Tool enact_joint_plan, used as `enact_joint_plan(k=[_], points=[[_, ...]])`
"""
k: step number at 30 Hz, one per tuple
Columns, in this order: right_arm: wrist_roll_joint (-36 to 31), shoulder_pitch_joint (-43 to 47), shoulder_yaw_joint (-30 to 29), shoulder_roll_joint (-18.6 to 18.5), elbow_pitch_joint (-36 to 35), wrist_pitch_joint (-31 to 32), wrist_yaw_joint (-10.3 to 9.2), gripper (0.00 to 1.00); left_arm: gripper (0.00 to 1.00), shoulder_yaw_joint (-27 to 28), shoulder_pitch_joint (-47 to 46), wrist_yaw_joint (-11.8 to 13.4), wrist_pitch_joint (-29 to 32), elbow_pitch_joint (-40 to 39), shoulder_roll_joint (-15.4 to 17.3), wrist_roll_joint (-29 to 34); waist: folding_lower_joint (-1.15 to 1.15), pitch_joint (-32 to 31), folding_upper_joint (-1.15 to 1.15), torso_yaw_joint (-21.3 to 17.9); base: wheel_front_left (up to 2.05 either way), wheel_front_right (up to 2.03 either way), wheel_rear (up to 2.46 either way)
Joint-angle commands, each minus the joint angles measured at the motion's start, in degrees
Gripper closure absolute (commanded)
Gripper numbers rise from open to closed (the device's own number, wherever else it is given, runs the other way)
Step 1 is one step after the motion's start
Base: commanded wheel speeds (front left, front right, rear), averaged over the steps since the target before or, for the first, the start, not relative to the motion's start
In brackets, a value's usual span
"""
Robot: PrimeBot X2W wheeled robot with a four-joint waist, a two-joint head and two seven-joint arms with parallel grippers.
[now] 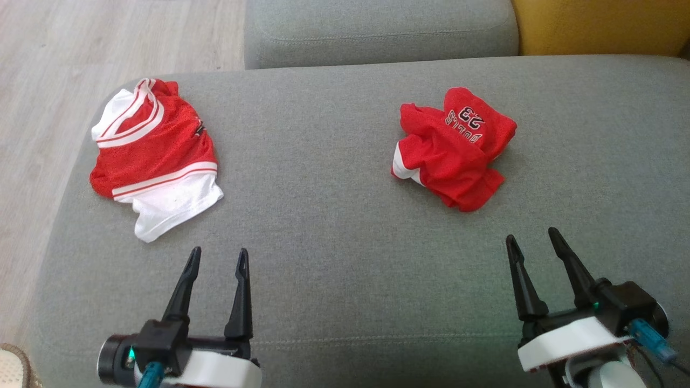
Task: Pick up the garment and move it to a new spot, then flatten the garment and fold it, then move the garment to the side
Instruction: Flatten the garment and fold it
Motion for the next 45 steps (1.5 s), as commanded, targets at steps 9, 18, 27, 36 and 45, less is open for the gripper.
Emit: enact_joint_plan(k=[9, 18, 27, 36, 45], points=[[-1.01, -0.78, 1.21, -0.2, -1.61, -0.37, -0.01, 0.0, 0.0, 1.28, -2.59, 1.16, -0.34, -2.32, -0.44, -0.41, 0.01, -0.27, 0.0, -0.09, 0.0, 0.0, 0.0], [-1.08, -0.54, 1.23, -0.2, -1.82, -0.37, -0.01, 0.0, 0.0, 0.82, -2.41, 1.37, -0.34, -2.17, -0.44, -0.25, 0.01, -0.25, 0.0, 0.3, 0.0, 0.0, 0.0], [-1.14, -1.71, 1.52, -0.2, -1.32, -0.37, -0.01, 0.0, 0.0, -0.74, -3.21, 1.26, -0.34, -2.72, -0.44, 0.36, 0.01, 1.08, 0.0, 0.76, 0.0, 0.0, 0.0], [-0.46, -12.17, 1.38, -0.2, 4.55, -0.37, -0.01, 0.0, 0.0, -4.26, -6.97, 0.62, -0.34, -3.43, -0.44, 0.45, 0.01, 6.94, 0.0, 1.74, 0.0, 0.0, 0.0], [-3.58, -32.96, 3.92, -2.67, 23.91, -0.37, -0.01, 0.0, 0.0, -9.09, -13.5, 0.22, -0.34, -2.53, -0.44, -0.18, 0.01, 14.38, 0.0, 4.48, 0.0, 0.0, 0.0]])
